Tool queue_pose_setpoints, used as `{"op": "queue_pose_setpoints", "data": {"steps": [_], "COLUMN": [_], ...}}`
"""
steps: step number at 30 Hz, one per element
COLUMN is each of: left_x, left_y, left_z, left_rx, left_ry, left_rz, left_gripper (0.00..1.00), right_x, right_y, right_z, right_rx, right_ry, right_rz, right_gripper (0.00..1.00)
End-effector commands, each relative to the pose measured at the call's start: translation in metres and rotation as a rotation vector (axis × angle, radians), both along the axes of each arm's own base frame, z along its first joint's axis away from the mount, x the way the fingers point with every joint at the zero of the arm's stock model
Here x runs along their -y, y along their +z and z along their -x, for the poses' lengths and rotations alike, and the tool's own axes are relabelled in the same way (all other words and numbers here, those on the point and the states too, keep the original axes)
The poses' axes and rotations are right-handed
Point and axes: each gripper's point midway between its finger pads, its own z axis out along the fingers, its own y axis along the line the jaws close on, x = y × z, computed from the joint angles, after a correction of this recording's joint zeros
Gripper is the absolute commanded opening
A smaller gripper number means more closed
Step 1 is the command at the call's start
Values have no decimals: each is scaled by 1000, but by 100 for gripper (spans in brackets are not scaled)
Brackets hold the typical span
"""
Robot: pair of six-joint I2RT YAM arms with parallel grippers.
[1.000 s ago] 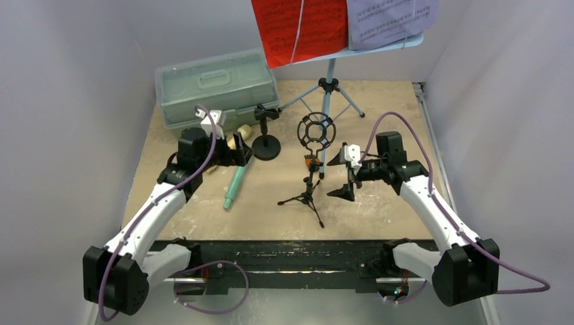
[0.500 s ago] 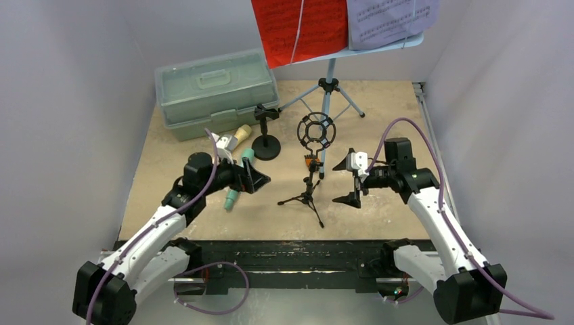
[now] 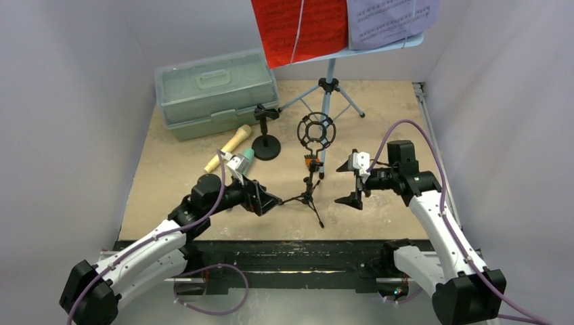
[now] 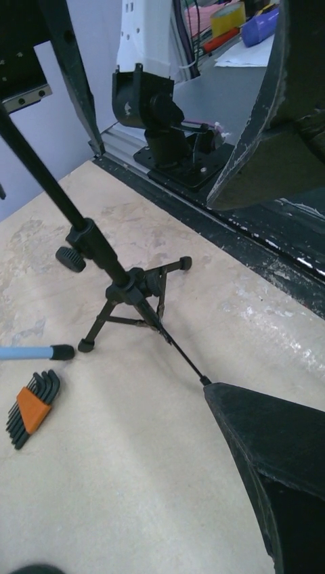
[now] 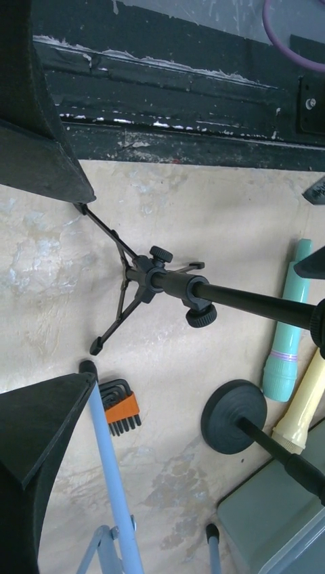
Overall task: Pack up the instrument practice props
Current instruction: Place the microphone at the center of the board, then adjust the microphone stand at the center of the board.
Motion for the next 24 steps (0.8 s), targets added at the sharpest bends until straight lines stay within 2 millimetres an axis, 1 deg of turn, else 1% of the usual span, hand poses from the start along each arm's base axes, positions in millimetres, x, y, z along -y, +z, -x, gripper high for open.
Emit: {"op": "queue_pose_setpoints", "data": {"steps": [1,6,12,15,24], "left_x": [17,33,48,54,63], "left_y": [25,24,25,25,25], "left_z": [4,13,21,25,28], "left_rx": [105,173,250,274,362], "left_ry": [-22,-60,-81,-90,-98], "left_rz": [96,92,96,88,79], "left_gripper": [100,100,100,100,100], "right_x": [-1,-1,2,3,3], "right_y": [-2,-5,-9,-10,-13], "right_z": [6,12,8,7,6], "right_rx": [-27,-36,-23,-16,-12], "right_ry": [8,29,17,14,14], "right_rz": [-16,-20,-1,7,14], "right_gripper": [99,99,99,99,99]}}
